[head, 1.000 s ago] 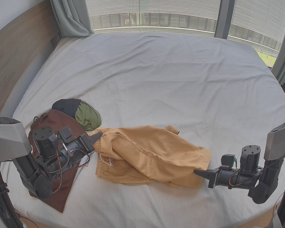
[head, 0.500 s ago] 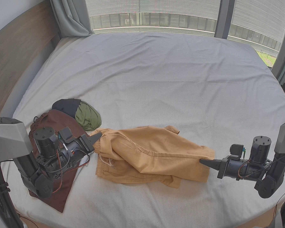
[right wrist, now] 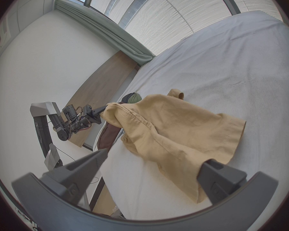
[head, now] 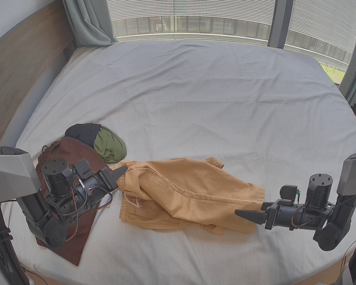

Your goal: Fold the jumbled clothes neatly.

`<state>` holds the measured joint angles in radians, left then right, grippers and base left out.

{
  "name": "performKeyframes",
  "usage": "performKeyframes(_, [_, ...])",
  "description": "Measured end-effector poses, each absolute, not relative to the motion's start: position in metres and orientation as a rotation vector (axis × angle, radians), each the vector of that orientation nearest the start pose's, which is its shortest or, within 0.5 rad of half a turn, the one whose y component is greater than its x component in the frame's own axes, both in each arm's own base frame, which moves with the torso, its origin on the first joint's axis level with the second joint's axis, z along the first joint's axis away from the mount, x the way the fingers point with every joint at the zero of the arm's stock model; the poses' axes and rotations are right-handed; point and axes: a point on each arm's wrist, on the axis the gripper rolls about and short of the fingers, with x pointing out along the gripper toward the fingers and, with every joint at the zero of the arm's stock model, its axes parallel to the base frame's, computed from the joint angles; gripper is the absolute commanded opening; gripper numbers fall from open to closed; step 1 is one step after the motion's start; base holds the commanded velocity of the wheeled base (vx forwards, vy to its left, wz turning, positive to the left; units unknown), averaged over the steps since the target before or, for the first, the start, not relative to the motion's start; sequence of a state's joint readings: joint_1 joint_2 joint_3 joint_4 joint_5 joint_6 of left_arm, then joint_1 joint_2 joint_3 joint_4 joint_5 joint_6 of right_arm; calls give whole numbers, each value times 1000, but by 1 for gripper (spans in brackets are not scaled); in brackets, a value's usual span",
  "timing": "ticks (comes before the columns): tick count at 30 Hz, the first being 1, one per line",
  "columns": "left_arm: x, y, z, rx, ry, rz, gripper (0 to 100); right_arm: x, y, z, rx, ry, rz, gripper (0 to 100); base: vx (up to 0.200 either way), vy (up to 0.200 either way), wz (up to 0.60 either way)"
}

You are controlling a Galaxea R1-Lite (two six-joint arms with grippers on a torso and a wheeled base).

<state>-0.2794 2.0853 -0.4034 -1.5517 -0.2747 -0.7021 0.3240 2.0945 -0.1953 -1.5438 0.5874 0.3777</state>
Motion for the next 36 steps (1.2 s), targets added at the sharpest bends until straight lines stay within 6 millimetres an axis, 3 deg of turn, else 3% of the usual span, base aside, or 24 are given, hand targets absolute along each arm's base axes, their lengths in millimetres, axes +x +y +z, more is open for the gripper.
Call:
performKeyframes(17, [292,-90,67,-683,316,-486,0,250,111,24,384,548,860,100,0,0,0])
performKeyframes(18, [292,-90,67,-683,316,-485,0,250,111,24,385,548,860,0,0,0,0])
performKeyframes(36, [295,-89,70,-686,299,-492,0,252,109,29,384,523,855,0,0,0,0])
